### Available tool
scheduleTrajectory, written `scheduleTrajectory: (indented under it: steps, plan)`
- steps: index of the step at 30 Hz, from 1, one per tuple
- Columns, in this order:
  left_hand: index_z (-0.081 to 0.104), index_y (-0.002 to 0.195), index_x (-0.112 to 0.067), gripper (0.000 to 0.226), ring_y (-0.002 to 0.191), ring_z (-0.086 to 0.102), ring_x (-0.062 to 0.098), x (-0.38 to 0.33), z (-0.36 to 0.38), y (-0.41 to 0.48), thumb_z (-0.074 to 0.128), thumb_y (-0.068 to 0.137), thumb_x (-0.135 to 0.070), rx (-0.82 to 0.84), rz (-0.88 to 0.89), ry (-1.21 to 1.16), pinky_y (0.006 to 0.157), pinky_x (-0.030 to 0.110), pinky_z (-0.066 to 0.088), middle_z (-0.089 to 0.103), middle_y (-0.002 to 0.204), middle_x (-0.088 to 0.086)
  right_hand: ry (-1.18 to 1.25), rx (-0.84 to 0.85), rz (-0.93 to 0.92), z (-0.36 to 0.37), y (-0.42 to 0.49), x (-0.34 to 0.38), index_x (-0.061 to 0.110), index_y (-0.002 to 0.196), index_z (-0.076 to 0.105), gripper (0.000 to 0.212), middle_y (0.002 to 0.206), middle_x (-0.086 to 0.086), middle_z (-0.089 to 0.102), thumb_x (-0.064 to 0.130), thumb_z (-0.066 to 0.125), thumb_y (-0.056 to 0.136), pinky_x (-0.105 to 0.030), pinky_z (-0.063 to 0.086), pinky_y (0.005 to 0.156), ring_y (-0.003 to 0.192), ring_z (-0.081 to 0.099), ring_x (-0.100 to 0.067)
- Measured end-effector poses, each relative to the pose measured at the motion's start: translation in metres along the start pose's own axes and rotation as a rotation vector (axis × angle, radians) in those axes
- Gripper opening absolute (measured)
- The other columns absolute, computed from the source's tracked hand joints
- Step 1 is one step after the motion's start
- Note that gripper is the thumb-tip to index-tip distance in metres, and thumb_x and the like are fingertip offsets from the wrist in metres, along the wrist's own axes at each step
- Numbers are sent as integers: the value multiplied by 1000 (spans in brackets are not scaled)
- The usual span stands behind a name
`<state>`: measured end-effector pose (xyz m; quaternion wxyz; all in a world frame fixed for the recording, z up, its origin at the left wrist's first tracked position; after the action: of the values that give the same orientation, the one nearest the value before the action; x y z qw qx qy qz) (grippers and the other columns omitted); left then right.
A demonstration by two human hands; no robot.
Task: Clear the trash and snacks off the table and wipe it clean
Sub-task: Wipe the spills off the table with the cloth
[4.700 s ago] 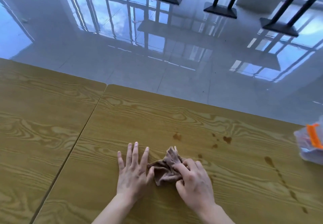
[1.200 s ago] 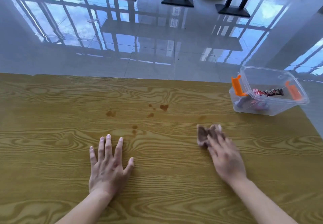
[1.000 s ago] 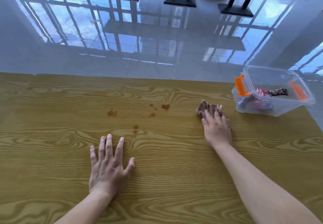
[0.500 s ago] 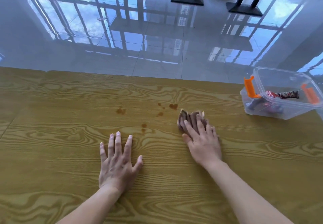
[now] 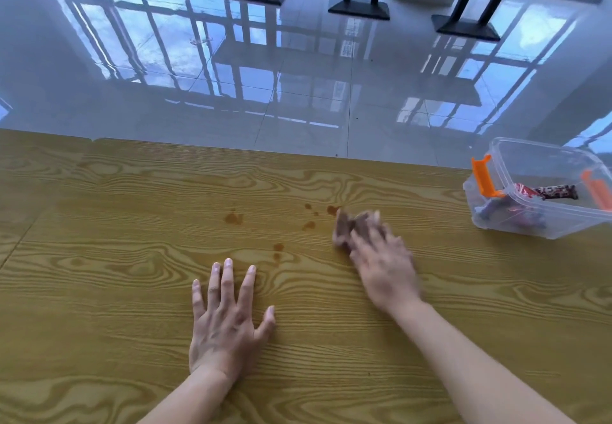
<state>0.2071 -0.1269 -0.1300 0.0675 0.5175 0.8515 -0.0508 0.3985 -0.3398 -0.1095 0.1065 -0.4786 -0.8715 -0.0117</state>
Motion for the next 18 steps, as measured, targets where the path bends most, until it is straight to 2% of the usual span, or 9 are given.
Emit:
scheduleTrajectory:
  steps: [2,3,4,6,8,9,12,15,18]
  plan:
    - [33,149,-25,77,150,3,28,0,0,0,36,85,-66,5,0,4,118,58,6,17,160,15,-3,36,-218,4,-44,16,40,150,22,47,164,11,-3,50,19,105,-41,1,123,151,-5,-17]
    - [33,149,-25,77,150,4,29,-1,0,1,36,85,-66,11,4,7,118,58,6,17,160,15,-15,47,-249,3,-49,8,39,150,24,46,164,11,1,48,21,105,-40,3,123,151,-2,-16]
    - [33,149,-25,77,149,4,29,-1,1,1,36,84,-66,12,5,9,118,58,6,17,160,15,-23,46,-214,2,-39,-7,38,149,27,45,163,10,4,47,21,105,-41,4,123,152,2,-18]
    - [33,149,-24,77,149,6,30,0,2,1,37,84,-66,18,8,17,117,59,7,18,160,15,-1,4,27,-8,4,-37,37,149,31,47,163,8,6,46,20,105,-43,6,123,151,9,-23]
    - [35,149,-24,77,149,7,30,-1,0,0,38,84,-65,9,10,17,117,59,9,19,159,15,76,-2,275,-13,52,-50,36,151,30,50,164,8,5,48,21,104,-42,5,123,151,9,-25]
    - [35,149,-24,77,149,8,30,-1,-1,1,38,83,-65,2,8,16,117,59,9,19,159,15,86,10,302,-11,69,-45,36,152,28,50,164,8,4,49,21,104,-42,4,123,151,8,-25]
    - [35,149,-25,77,149,7,29,0,0,1,38,83,-65,14,4,14,117,58,8,19,160,15,48,28,98,-4,63,-17,34,151,31,50,164,7,6,48,24,104,-42,5,123,151,6,-23]
    - [37,148,-22,78,149,10,31,0,2,1,41,82,-64,9,11,6,116,61,12,22,158,17,-44,-1,-109,7,-21,-2,30,149,35,51,163,6,12,45,23,102,-44,14,122,151,8,-20]
    - [40,147,-21,79,148,13,34,0,3,3,42,81,-64,12,23,10,114,63,15,24,157,18,-46,-10,-97,2,-34,-23,27,147,40,49,163,3,17,40,28,102,-47,22,119,150,17,-23]
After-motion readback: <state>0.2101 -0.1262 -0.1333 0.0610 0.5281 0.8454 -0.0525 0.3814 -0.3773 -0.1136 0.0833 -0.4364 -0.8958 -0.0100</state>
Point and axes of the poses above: each hand's wrist, its own y-axis towards the middle knuckle, its own z-axis out of the palm, x = y × z, the point moved 7 cm from there along y, towards the middle knuckle
